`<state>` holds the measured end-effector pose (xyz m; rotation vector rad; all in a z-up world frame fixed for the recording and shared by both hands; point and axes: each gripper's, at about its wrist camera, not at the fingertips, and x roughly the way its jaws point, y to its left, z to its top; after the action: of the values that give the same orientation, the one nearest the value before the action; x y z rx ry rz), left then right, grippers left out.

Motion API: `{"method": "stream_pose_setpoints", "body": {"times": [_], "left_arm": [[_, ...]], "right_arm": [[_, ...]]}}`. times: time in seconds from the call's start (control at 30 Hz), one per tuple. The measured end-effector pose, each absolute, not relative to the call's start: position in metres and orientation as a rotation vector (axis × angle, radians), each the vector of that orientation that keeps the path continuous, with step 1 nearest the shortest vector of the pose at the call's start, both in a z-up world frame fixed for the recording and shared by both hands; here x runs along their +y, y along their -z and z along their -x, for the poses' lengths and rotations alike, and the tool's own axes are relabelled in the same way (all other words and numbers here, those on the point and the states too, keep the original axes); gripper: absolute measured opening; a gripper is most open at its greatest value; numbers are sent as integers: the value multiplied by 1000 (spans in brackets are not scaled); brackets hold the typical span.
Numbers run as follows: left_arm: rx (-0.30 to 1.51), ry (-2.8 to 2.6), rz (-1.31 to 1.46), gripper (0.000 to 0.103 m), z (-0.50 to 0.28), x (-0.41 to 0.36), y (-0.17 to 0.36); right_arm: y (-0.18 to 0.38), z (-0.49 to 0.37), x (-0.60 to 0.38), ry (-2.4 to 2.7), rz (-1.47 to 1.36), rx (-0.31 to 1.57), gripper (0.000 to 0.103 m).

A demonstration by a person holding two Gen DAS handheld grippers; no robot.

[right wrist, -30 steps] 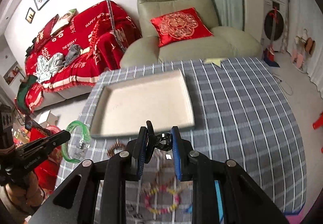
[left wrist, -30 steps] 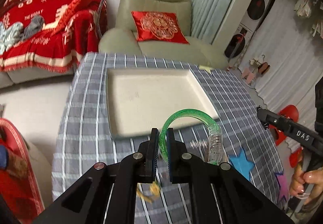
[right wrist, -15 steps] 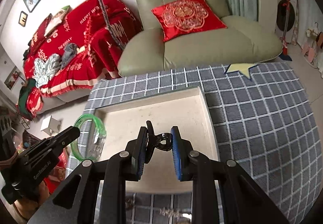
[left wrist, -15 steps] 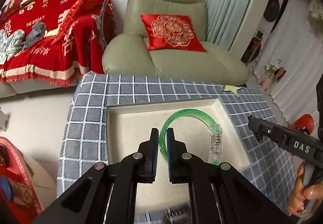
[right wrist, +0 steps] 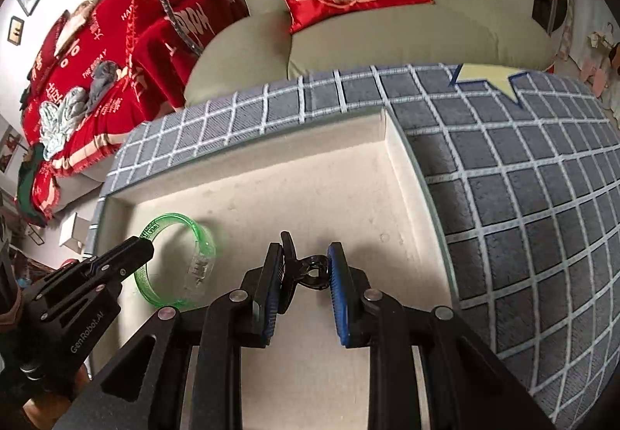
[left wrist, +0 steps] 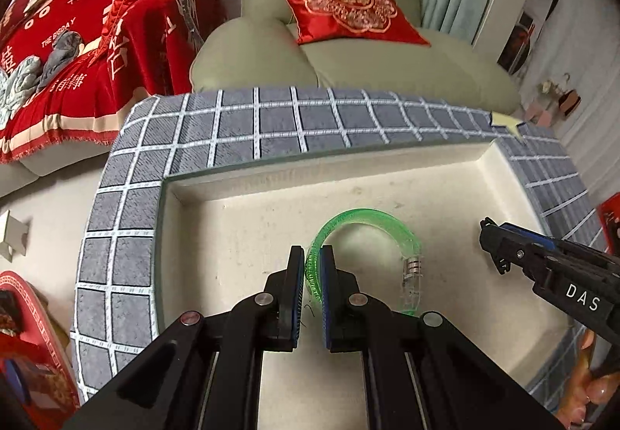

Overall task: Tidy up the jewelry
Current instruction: 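Carry both items into the tray while the right tool releases the black clip there, then lower the green bangle into the tray and open the left tool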

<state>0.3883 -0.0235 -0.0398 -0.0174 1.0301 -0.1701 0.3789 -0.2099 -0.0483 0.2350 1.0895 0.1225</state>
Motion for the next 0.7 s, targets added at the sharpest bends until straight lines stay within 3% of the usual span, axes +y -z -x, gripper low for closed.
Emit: {"method": "stream_pose_setpoints", "body": {"times": [0.3,0.4,0.43,0.47,0.7], "left_arm": [[1035,134,-73,24,-389,-35,48],[1028,124,-91,24,-386,-37,47],[1027,121,-91,24,-386,-37,47],[1025,117,-88,24,-385,-37,46],[973,101,-57,24,-380,-28,34]], "right_arm": [[55,-378,-202,-118,-196,1090,30],[54,-377,-203,-118,-214,1079,48],[54,-377,-204,-122,-227,1082,59],[53,-377,-204,-123,-235,1081,62],[26,-357,-212,-136,-292,1010,63]]}}
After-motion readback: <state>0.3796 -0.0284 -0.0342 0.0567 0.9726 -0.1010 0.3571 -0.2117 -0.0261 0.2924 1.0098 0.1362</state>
